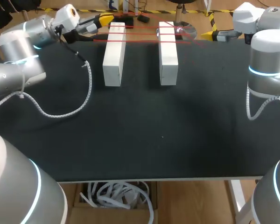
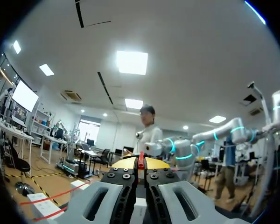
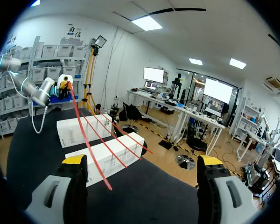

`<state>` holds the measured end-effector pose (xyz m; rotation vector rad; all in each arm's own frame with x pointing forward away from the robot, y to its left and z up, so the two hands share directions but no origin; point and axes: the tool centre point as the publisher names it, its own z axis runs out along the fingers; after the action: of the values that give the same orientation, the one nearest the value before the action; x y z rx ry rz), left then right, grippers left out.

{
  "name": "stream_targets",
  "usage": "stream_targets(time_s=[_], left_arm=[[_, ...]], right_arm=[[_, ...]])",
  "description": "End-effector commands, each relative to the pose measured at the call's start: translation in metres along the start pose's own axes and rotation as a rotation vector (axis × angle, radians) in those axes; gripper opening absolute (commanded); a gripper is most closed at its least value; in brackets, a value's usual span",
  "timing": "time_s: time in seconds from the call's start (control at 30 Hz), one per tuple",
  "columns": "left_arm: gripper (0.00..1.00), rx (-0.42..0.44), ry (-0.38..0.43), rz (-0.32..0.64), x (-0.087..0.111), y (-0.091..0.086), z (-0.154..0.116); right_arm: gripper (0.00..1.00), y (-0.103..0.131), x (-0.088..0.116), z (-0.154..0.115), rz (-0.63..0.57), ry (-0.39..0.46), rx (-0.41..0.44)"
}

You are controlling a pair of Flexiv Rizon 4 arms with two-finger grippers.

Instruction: Grab the tape and strap the tape.

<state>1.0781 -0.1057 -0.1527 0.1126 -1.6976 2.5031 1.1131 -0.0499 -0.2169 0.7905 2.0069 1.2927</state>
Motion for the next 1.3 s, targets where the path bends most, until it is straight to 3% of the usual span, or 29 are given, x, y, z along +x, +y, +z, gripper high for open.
stream_targets(time_s=[0.03,0.17,0.43,0.57,1.07,1.3], left_arm=[[0.00,-0.035,0.061,0.016,-0.013,0.000,0.019],[0.00,-0.053,0.086,0.043,-0.016,-0.005,0.032],[0.00,-0.032,0.060,0.070,-0.018,-0.012,0.044],[0.00,0.009,0.013,0.043,-0.021,-0.014,0.049],[0.00,0.022,0.049,0.045,-0.019,-0.015,0.067],[0.00,0.044,0.029,0.046,-0.019,-0.016,0.068]], right_arm=[[1.00,0.000,0.000,0.000,0.001,0.001,0.001],[1.00,0.000,0.000,0.000,0.001,0.001,0.001],[1.00,0.000,0.000,0.000,0.001,0.001,0.001],[1.00,0.000,0.000,0.000,0.001,0.001,0.001],[1.00,0.000,0.000,0.000,0.001,0.001,0.001],[1.00,0.000,0.000,0.000,0.001,0.001,0.001]])
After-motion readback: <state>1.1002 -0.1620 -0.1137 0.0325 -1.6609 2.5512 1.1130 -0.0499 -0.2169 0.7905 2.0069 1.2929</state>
